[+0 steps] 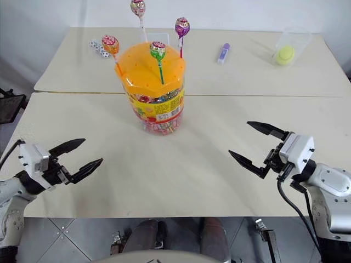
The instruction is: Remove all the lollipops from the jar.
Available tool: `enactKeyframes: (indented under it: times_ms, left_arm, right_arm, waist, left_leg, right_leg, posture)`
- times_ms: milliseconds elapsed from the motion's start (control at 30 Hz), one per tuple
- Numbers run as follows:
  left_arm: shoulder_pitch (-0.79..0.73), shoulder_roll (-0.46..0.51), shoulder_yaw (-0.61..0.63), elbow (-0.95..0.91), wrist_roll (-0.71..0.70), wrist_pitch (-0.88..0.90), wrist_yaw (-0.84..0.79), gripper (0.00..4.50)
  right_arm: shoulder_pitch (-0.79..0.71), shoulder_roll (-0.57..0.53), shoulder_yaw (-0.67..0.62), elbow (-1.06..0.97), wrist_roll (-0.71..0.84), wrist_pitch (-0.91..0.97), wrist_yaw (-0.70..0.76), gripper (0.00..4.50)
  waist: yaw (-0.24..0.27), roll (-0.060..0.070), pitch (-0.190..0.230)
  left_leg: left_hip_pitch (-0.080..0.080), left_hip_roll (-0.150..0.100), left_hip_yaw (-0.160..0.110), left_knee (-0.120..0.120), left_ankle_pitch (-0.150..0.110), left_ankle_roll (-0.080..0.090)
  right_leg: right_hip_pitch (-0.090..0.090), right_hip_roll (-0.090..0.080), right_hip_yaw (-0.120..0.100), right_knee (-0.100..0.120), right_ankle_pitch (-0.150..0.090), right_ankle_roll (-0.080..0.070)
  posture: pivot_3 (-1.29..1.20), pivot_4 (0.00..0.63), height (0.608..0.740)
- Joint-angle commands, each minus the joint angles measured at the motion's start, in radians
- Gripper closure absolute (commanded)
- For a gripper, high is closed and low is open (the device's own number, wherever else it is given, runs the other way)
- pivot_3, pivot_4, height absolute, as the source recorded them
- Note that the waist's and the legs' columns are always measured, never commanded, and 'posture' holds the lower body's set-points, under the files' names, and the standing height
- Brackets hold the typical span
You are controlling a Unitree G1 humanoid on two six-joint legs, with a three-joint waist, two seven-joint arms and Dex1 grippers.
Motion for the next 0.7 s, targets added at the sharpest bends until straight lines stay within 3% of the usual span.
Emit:
enactKeyframes:
  times_ms: [33, 167, 333, 500, 700]
  left_arm:
    - [-0.006, 0.030, 0.003, -0.031, -0.039, 0.018, -0.045, 0.00]
    - [-0.096, 0.039, 0.071, 0.007, -0.183, 0.137, -0.034, 0.00]
    - [-0.343, 0.071, 0.128, 0.004, -0.459, 0.344, 0.011, 0.00]
    - [-0.697, 0.022, -0.052, 0.104, -0.371, 0.355, 0.039, 0.00]
    - [-0.818, -0.012, -0.139, 0.149, -0.341, 0.368, -0.017, 0.00]
  right_arm:
    - [-0.035, 0.017, 0.014, -0.039, 0.050, 0.049, -0.022, 0.03]
    - [-0.115, 0.037, 0.039, -0.166, 0.201, 0.202, -0.099, 0.03]
    - [-0.228, 0.082, 0.058, -0.290, 0.298, 0.225, -0.143, 0.03]
    - [-0.291, 0.121, 0.075, -0.298, 0.271, 0.204, -0.175, 0.03]
    - [-0.291, 0.147, 0.082, -0.290, 0.240, 0.191, -0.189, 0.03]
  waist:
    - [0.000, 0.000, 0.000]
    - [0.001, 0.000, 0.000]
    - [0.005, -0.001, 0.000]
    - [0.025, -0.001, 0.000]
    - [0.011, -0.001, 0.000]
  left_leg:
    - [0.000, 0.000, 0.000, 0.000, 0.000, 0.000]
    - [0.000, 0.000, -0.001, 0.000, 0.000, 0.000]
    - [-0.001, 0.000, -0.005, 0.001, 0.000, 0.000]
    - [-0.002, -0.002, -0.001, 0.003, 0.000, 0.000]
    - [-0.002, -0.001, 0.003, 0.001, 0.000, 0.000]
  right_leg:
    - [0.000, 0.000, 0.000, 0.000, 0.000, 0.000]
    - [0.000, 0.000, 0.000, 0.000, 0.000, 0.000]
    - [0.000, 0.000, -0.001, 0.002, 0.000, 0.000]
    - [0.001, 0.000, -0.002, 0.002, 0.001, 0.001]
    - [-0.001, 0.002, -0.001, 0.001, 0.001, 0.001]
  posture:
    - [0.00, 0.150, 0.740]
    - [0.00, 0.150, 0.740]
    - [0.00, 0.150, 0.740]
    - [0.00, 0.150, 0.740]
    - [0.00, 0.150, 0.740]
